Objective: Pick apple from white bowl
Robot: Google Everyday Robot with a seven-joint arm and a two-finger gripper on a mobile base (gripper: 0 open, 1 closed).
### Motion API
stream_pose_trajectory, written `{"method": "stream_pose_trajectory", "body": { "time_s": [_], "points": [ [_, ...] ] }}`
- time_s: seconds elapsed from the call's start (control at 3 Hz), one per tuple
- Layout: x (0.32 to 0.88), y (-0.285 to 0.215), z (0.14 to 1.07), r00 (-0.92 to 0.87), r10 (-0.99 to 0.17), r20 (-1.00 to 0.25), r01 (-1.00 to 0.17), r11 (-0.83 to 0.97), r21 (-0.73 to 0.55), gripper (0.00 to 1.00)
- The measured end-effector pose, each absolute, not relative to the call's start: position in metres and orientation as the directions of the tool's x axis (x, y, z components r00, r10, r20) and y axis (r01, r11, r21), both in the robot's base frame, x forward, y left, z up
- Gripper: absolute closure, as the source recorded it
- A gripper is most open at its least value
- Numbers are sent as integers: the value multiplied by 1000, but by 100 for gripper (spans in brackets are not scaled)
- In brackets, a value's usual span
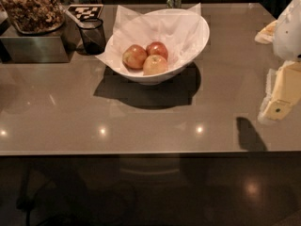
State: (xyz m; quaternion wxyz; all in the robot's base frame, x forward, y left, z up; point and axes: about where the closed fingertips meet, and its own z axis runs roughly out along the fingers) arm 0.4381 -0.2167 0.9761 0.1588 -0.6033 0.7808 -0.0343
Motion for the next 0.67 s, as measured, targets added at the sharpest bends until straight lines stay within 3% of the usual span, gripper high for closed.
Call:
{"method": "stream_pose_trajectory", "body": {
  "time_s": [0.67],
  "points": [
    [447, -213, 984, -219, -942, -255, -922, 285, -262, 0]
  ]
}}
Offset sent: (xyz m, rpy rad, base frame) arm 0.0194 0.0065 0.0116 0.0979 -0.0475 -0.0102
